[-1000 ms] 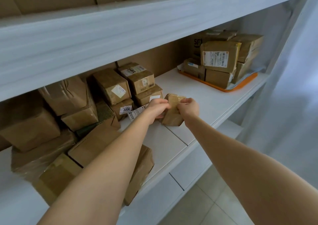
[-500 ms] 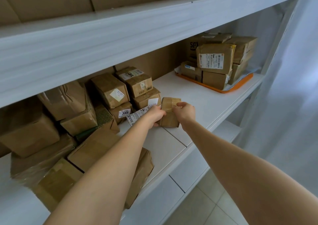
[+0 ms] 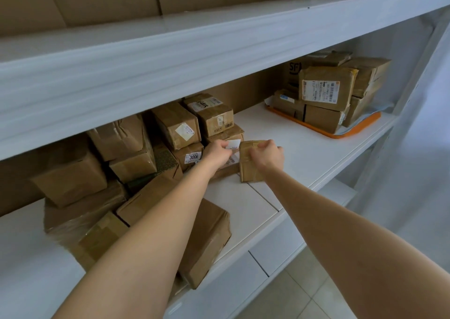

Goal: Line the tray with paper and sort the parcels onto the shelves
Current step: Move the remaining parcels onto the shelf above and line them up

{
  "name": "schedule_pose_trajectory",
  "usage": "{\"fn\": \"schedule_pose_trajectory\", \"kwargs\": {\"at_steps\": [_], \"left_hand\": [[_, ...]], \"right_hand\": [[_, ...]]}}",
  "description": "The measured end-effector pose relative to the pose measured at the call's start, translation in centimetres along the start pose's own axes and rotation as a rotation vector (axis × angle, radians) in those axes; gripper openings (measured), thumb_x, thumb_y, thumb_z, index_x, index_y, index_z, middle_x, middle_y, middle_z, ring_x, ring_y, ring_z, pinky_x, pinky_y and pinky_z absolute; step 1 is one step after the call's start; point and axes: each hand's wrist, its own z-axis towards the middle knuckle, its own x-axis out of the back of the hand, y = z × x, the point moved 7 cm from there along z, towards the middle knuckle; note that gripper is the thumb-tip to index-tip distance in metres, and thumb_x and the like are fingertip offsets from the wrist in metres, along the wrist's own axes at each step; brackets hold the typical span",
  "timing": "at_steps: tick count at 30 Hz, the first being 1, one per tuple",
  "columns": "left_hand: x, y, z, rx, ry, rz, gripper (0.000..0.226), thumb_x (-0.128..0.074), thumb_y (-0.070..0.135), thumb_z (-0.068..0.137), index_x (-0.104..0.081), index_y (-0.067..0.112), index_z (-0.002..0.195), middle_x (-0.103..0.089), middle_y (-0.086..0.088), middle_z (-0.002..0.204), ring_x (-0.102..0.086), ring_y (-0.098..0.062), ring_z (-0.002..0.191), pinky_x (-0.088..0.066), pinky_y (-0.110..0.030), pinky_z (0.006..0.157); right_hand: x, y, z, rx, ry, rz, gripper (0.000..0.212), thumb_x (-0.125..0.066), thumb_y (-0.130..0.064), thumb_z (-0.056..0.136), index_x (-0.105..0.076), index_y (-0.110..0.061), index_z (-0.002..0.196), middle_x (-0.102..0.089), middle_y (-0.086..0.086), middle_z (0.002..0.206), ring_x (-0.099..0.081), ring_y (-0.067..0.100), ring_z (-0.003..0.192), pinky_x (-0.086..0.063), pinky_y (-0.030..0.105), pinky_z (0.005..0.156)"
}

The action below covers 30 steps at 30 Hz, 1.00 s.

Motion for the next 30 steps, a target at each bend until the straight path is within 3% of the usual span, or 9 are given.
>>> {"fn": "schedule_pose_trajectory", "kwargs": {"at_steps": [5,9,12,15,17,20,24,26,30], "left_hand": [[3.1,-2.2,-1.2,0.022,0.134,0.046,0.036,-0.054,0.013,0.093,-0.056,0.014,0.129,-0.054,-0.007,0.134,-0.050,-0.025,0.122,-0.042,-0.036,0.102],[5.3,-3.6,-4.0,0.050,0.211,0.197,0.035,-0.055,0.019,0.092,-0.060,0.016,0.127,-0.056,-0.004,0.134,-0.053,-0.024,0.120,-0.044,-0.034,0.099],[6.9,-4.9,-6.7,0.097,0.249,0.295,0.034,-0.055,0.021,0.091,-0.063,0.016,0.124,-0.060,-0.006,0.129,-0.055,-0.026,0.116,-0.047,-0.036,0.098],[8.4,-6.8,-9.8,0.212,0.277,0.372,0.038,-0.055,0.026,0.089,-0.061,0.013,0.124,-0.059,-0.010,0.127,-0.055,-0.029,0.115,-0.048,-0.039,0.096],[9.5,-8.1,-11.7,0.310,0.305,0.444,0.048,-0.054,0.033,0.089,-0.052,0.014,0.133,-0.050,-0.011,0.136,-0.046,-0.031,0.124,-0.043,-0.043,0.101],[11.4,-10.1,-14.3,0.471,0.354,0.540,0.059,-0.055,0.038,0.089,-0.040,0.014,0.140,-0.032,-0.016,0.146,-0.031,-0.036,0.133,-0.034,-0.050,0.106],[13.5,-13.2,-17.3,0.684,0.355,0.571,0.071,-0.056,0.041,0.087,-0.029,0.011,0.145,-0.018,-0.021,0.150,-0.015,-0.041,0.139,-0.025,-0.057,0.110],[13.9,-15.0,-17.9,0.764,0.302,0.549,0.069,-0.051,0.044,0.090,-0.027,0.013,0.146,-0.012,-0.020,0.153,-0.007,-0.042,0.141,-0.017,-0.056,0.114],[13.6,-16.2,-17.5,0.737,0.178,0.510,0.060,-0.044,0.044,0.092,-0.034,0.013,0.141,-0.031,-0.015,0.145,-0.025,-0.036,0.133,-0.024,-0.039,0.110]], "right_hand": [[-2.6,-1.3,-2.6,0.103,-0.152,-0.106,0.042,-0.062,-0.047,0.086,-0.060,-0.019,0.117,-0.053,0.009,0.126,-0.047,0.028,0.120,-0.044,0.045,0.102],[-4.5,-0.4,-5.9,0.001,-0.429,-0.012,0.047,-0.069,-0.043,0.083,-0.061,-0.015,0.121,-0.058,0.008,0.126,-0.054,0.026,0.115,-0.047,0.041,0.100],[-4.9,-0.3,-9.0,-0.014,-0.556,0.043,0.058,-0.072,-0.034,0.083,-0.052,-0.016,0.134,-0.055,0.004,0.133,-0.051,0.019,0.109,-0.045,0.032,0.087],[-4.8,-0.1,-12.1,-0.045,-0.633,-0.081,0.071,-0.072,-0.042,0.083,-0.043,-0.011,0.140,-0.047,0.010,0.139,-0.049,0.032,0.120,-0.045,0.042,0.083],[-4.8,0.1,-13.7,-0.065,-0.675,-0.129,0.075,-0.072,-0.047,0.082,-0.043,-0.007,0.138,-0.047,0.013,0.139,-0.048,0.038,0.123,-0.047,0.049,0.084],[-5.0,0.4,-15.5,-0.062,-0.708,-0.152,0.061,-0.069,-0.043,0.086,-0.049,-0.008,0.132,-0.052,0.013,0.131,-0.050,0.038,0.119,-0.049,0.052,0.083],[-5.3,1.0,-16.9,-0.073,-0.709,-0.198,0.048,-0.062,-0.037,0.091,-0.048,-0.010,0.128,-0.049,0.010,0.111,-0.050,0.032,0.100,-0.051,0.050,0.080],[-5.3,1.1,-17.0,-0.102,-0.702,-0.178,0.043,-0.058,-0.032,0.094,-0.048,-0.010,0.129,-0.052,0.012,0.119,-0.052,0.035,0.106,-0.053,0.051,0.085],[-5.5,0.6,-17.3,-0.099,-0.687,-0.178,0.036,-0.049,-0.022,0.096,-0.048,-0.009,0.130,-0.051,0.017,0.129,-0.054,0.040,0.110,-0.053,0.052,0.088]]}}
